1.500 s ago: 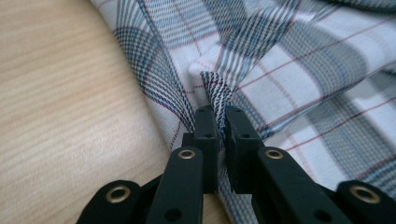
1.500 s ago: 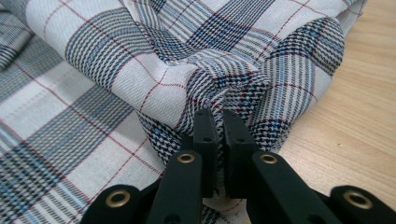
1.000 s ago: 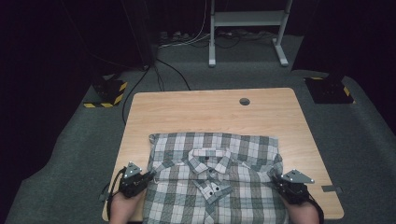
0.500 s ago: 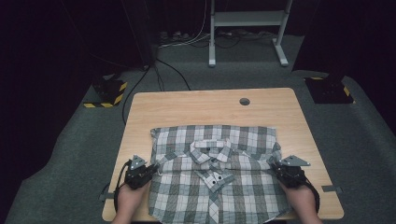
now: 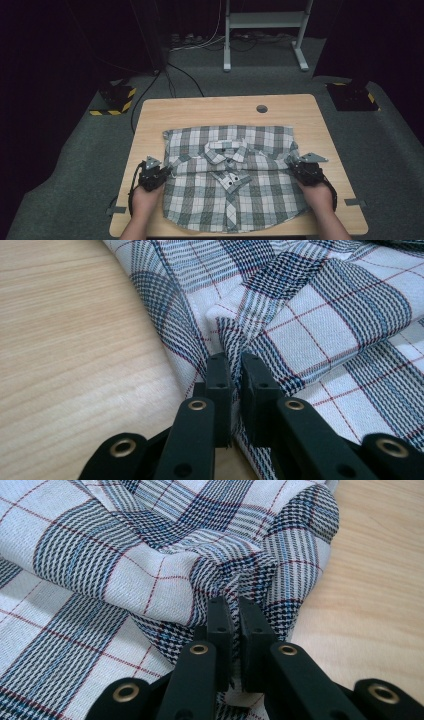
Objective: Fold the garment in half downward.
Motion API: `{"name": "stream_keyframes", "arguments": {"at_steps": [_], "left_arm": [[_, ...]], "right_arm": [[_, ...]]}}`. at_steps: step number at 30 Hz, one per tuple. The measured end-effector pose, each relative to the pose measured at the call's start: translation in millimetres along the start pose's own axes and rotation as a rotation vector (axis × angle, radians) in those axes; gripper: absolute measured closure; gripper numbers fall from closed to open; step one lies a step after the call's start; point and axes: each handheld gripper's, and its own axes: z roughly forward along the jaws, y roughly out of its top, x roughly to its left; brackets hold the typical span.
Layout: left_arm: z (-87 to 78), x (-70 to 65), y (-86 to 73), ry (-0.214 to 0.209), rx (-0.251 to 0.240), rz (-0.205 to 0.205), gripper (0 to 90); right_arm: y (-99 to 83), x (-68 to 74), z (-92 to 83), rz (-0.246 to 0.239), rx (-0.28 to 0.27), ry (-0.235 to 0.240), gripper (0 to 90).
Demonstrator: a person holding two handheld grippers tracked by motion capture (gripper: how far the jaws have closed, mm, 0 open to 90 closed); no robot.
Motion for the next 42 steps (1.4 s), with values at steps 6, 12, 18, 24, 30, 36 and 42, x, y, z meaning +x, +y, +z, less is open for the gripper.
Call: {"name": "stream_keyframes", "arguments": {"at_steps": [6,12,18,24,30,36,42], "left_arm": [[2.2,4.2,2.7,-0.005,0.002,-0.025,84.2],[-8.7,5.4,9.8,-0.033,-0.015,-0.044,85.8],[-54.8,10.3,51.7,-0.055,-0.163,-0.041,85.9],[-107.0,9.0,101.2,-0.04,-0.29,0.004,85.9],[-114.1,-1.5,88.8,-0.061,-0.287,0.031,85.8],[-84.2,-1.2,36.3,-0.093,-0.205,-0.019,85.8],[-64.3,-1.7,-4.3,-0.114,-0.141,-0.059,85.6]], "right_arm": [[8.2,-2.3,9.0,0.006,0.0,0.003,85.0],[13.7,-4.3,-0.9,0.028,-0.027,0.001,85.1],[46.7,-8.7,-44.1,0.014,-0.163,-0.003,85.2],[95.9,-15.2,-94.4,-0.013,-0.292,-0.021,85.1],[94.6,-13.8,-113.6,-0.02,-0.325,-0.022,85.1],[44.2,-6.5,-94.2,0.01,-0.242,0.011,85.1],[-1.3,1.6,-82.3,0.038,-0.177,0.032,85.0]]}}
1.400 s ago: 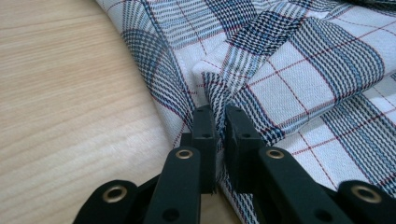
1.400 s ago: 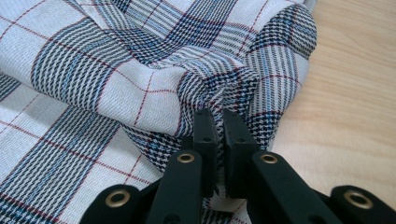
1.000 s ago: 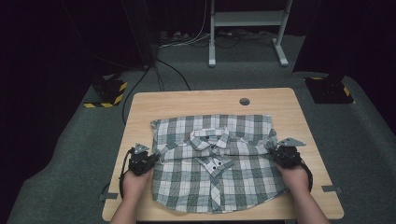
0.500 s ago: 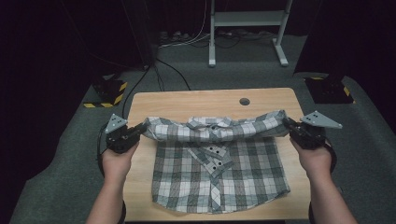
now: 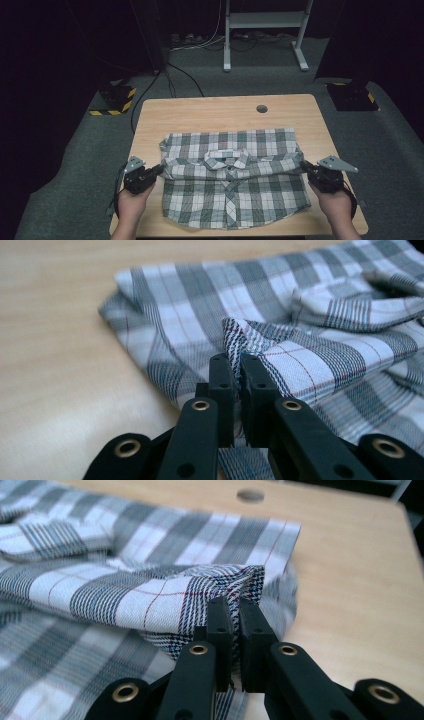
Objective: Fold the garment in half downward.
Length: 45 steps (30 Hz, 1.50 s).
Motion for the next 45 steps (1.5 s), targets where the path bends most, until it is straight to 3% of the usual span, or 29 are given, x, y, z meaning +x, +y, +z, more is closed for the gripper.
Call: {"name": "stream_keyframes", "arguments": {"at_steps": [9,14,20,23,27,30,33,37,45], "left_arm": [[8.8,1.8,-39.0,0.006,0.066,-0.02,83.2],[10.9,1.5,-48.7,0.02,0.098,-0.008,81.8],[11.2,1.2,-52.5,0.025,0.081,-0.02,81.2],[10.9,3.5,-54.5,0.017,0.07,-0.048,79.8],[9.8,2.4,-53.9,0.024,0.074,-0.057,76.0],[6.9,-1.6,-51.2,0.023,0.062,-0.068,66.3],[1.2,-7.7,-43.8,0.029,0.045,-0.033,60.4],[-5.2,-11.8,-32.7,0.023,0.02,-0.029,51.0],[0.5,-15.3,-13.0,0.011,0.047,0.013,41.2]], "right_arm": [[-48.5,7.1,8.8,0.031,0.084,0.015,84.1],[-57.9,8.7,11.9,0.029,0.11,0.018,81.8],[-62.2,7.9,13.3,0.007,0.117,0.028,82.0],[-63.2,8.6,13.4,0.011,0.113,0.022,82.0],[-64.6,7.8,13.1,0.026,0.102,0.025,81.3],[-64.0,7.6,11.7,0.034,0.098,0.024,77.8],[-61.2,7.8,7.8,0.04,0.086,0.033,70.9],[-55.3,7.3,0.4,0.047,0.054,0.049,65.6],[-38.3,2.7,-4.8,0.049,0.019,0.069,59.8]]}}
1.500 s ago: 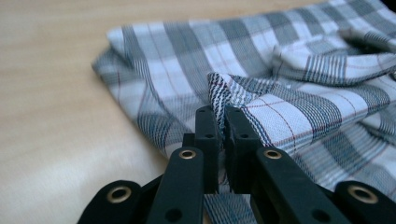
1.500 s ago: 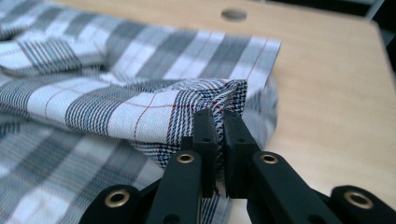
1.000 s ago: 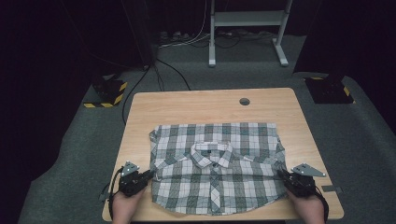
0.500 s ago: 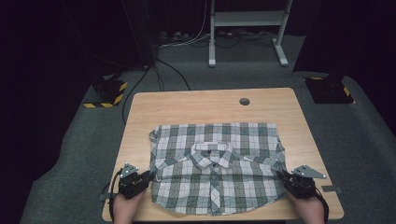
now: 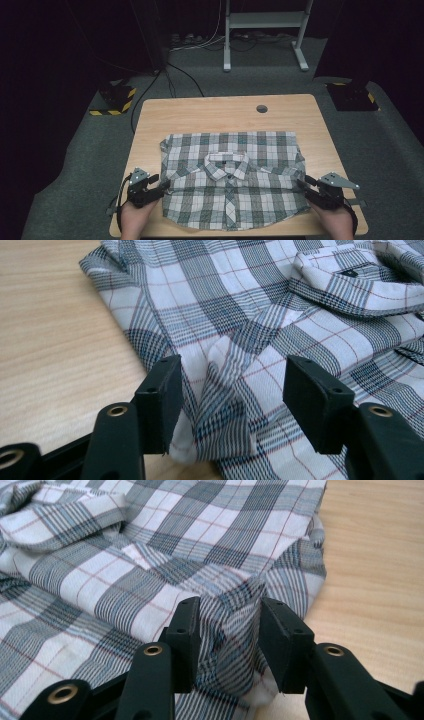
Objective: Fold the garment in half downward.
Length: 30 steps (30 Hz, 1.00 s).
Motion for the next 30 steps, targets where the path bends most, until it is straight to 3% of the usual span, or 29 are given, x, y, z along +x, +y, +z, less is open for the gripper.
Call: {"name": "stream_keyframes", "arguments": {"at_steps": [8,10,11,15,17,18,20,23,26,30], "left_arm": [[22.5,0.1,15.4,-0.026,0.077,0.042,44.7],[28.2,-0.4,17.8,-0.038,0.094,0.044,46.3],[32.6,-0.2,18.9,-0.048,0.106,0.042,48.3],[38.3,-0.8,17.9,-0.048,0.121,0.03,55.2],[42.2,0.2,15.7,-0.045,0.133,0.022,60.1],[43.3,0.5,14.2,-0.046,0.136,0.023,64.7],[44.6,0.7,11.1,-0.068,0.139,0.035,83.4],[39.0,0.6,9.5,-0.077,0.102,0.026,89.2],[22.0,-0.3,7.6,-0.086,0.024,0.014,89.4],[-0.2,-0.9,-4.0,-0.087,-0.023,0.011,89.4]], "right_arm": [[20.1,-7.4,13.8,-0.017,0.022,0.002,57.1],[24.1,-12.0,20.3,-0.02,0.037,-0.002,56.2],[27.2,-17.1,28.2,-0.016,0.067,0.021,55.7],[27.2,-18.8,37.8,-0.041,0.106,0.031,56.8],[24.3,-18.9,42.4,-0.045,0.144,0.033,62.6],[22.3,-18.8,43.3,-0.042,0.158,0.043,70.7],[18.9,-17.4,42.6,-0.047,0.171,0.05,83.4],[17.6,-12.5,34.6,-0.068,0.126,0.051,86.7],[16.1,-6.4,22.6,-0.094,0.073,0.045,86.7],[6.4,-4.9,2.9,-0.069,-0.01,0.05,86.5]]}}
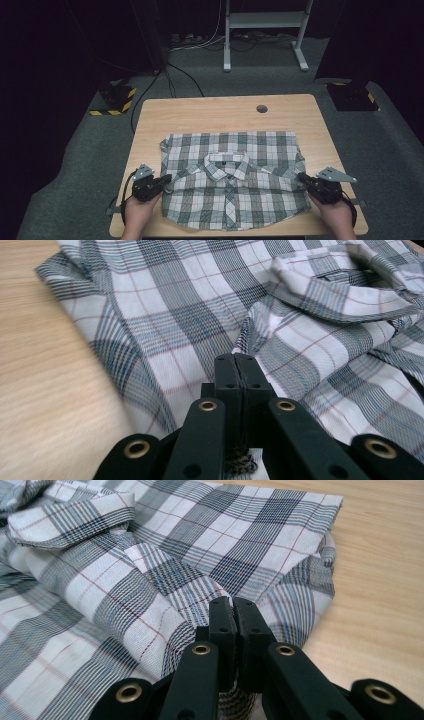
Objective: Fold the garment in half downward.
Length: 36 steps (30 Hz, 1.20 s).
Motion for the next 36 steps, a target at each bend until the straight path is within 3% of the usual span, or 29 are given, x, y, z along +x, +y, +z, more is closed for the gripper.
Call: {"name": "stream_keyframes", "arguments": {"at_steps": [4,10,12,16,23,26,29,30,31,34,36], "left_arm": [[-12.0,-2.1,-15.8,0.004,0.002,-0.003,89.1],[-12.0,-5.2,-32.8,0.023,0.032,-0.005,81.1],[-10.9,-8.3,-29.6,0.041,0.031,-0.001,70.3],[-2.4,-17.1,-16.5,0.045,0.028,0.022,60.2],[22.5,-28.4,4.1,0.045,0.063,0.054,50.8],[32.4,-26.4,5.3,0.05,0.107,0.052,52.1],[37.2,-25.2,1.1,0.037,0.138,0.054,62.6],[38.1,-25.1,-0.6,0.032,0.142,0.054,72.8],[38.5,-24.9,-1.7,0.026,0.148,0.054,72.8],[38.7,-24.8,-5.5,0.003,0.15,0.053,84.3],[36.3,-25.4,-6.2,-0.002,0.134,0.047,87.9]], "right_arm": [[-16.8,3.7,-11.7,0.028,-0.004,0.019,86.3],[-34.3,8.1,-15.1,0.046,0.041,0.027,80.6],[-31.1,9.1,-16.8,0.048,0.033,0.032,76.0],[-17.1,15.0,-15.6,0.022,0.014,0.023,67.3],[6.9,20.7,4.5,0.001,0.02,0.03,58.9],[11.7,19.0,16.9,-0.004,0.067,0.035,58.4],[8.6,16.9,24.7,0.0,0.102,0.048,61.7],[2.7,16.9,27.5,0.009,0.129,0.06,67.4],[2.7,16.9,27.5,0.009,0.129,0.06,67.4],[-5.2,17.0,26.6,0.016,0.135,0.076,84.0],[-7.7,18.4,23.7,0.013,0.122,0.072,87.6]]}}
